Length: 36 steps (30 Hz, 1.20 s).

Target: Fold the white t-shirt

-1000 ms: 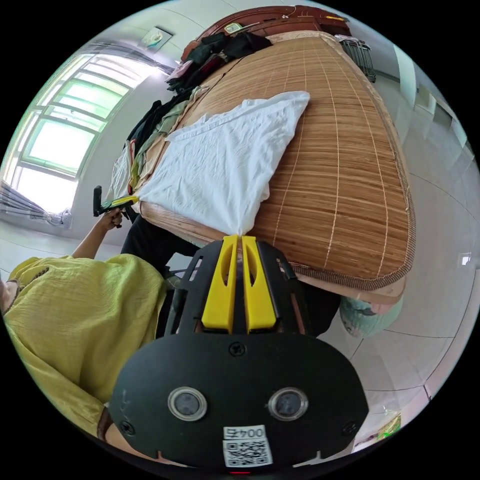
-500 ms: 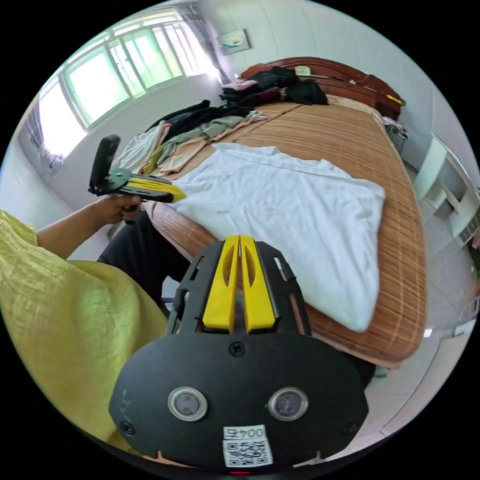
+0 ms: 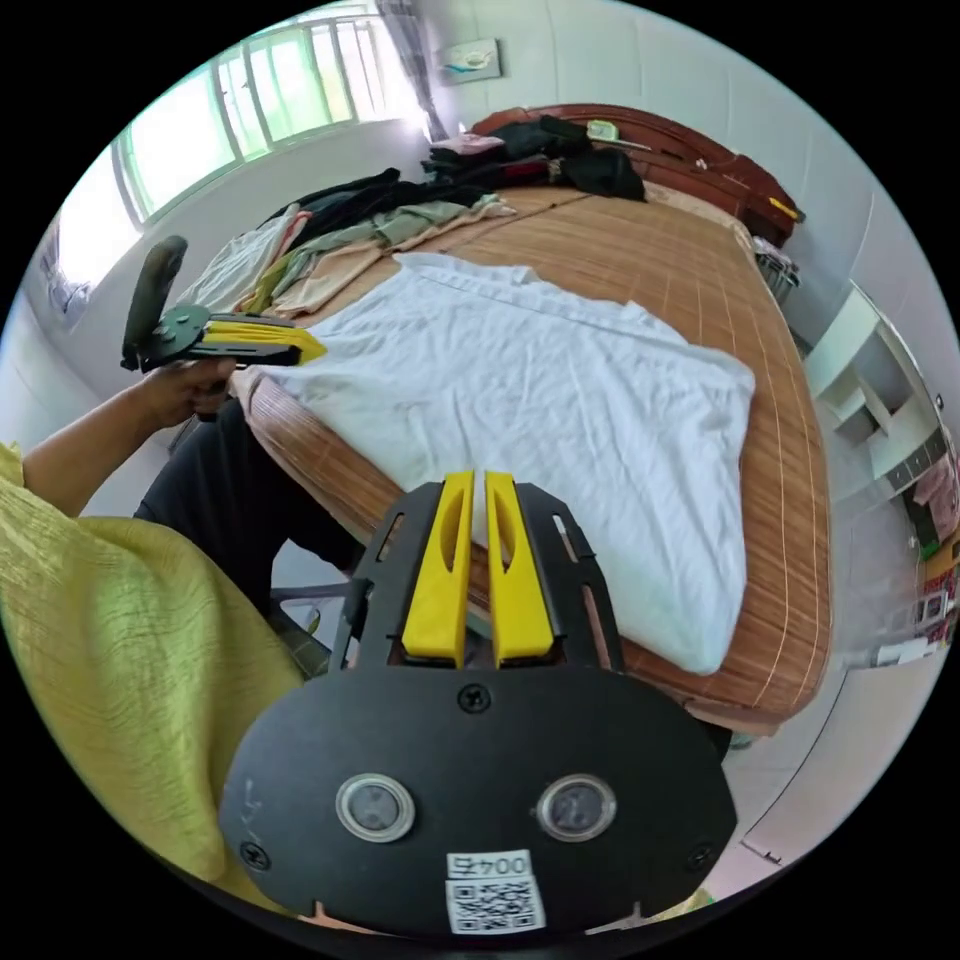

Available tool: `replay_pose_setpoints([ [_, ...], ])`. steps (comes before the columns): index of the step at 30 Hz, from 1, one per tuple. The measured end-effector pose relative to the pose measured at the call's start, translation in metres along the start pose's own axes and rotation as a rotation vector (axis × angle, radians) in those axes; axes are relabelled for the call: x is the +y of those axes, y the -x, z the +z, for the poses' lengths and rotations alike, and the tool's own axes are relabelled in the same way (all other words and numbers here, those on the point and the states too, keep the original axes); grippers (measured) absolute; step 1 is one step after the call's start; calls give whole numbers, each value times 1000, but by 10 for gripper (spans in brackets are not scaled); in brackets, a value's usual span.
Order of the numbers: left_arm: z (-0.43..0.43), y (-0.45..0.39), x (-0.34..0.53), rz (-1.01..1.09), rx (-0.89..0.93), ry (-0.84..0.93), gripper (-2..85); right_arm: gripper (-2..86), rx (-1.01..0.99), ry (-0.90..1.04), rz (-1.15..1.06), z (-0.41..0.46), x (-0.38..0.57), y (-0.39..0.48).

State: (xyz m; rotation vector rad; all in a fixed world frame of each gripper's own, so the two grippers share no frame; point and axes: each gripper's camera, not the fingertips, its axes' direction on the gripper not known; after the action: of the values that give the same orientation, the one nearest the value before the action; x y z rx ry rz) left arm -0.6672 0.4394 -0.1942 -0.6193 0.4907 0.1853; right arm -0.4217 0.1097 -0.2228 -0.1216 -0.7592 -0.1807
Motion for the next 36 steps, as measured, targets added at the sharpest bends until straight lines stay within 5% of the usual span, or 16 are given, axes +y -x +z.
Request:
replay_pose_setpoints([
  [4,-34,23,25,-100,4,-164,2,19,-43,-31,95,-15,9,-24],
  [7,-11,45,35,-166,-23,-30,2,4,19,-66,159,-32,18,-38],
  [10,-10,66,47,-246,90,-81,2,-3,33,9,223,-21,32,-58],
  [15,-29,64,55,-275,-54,-114,2,-6,29,3,244,-24,40,-58],
  [19,-23,80,61,-331,20,-84,3,-6,97,44,195,-19,29,-44],
  [22,-54,68,58,-343,-133,-132,2,-6,100,57,181,-19,24,-42],
  [25,-70,73,71,-359,-62,-163,2,-6,64,45,199,-21,23,-46],
  [36,-81,47,114,-143,54,-151,11,-5,1,81,234,-23,10,-55],
])
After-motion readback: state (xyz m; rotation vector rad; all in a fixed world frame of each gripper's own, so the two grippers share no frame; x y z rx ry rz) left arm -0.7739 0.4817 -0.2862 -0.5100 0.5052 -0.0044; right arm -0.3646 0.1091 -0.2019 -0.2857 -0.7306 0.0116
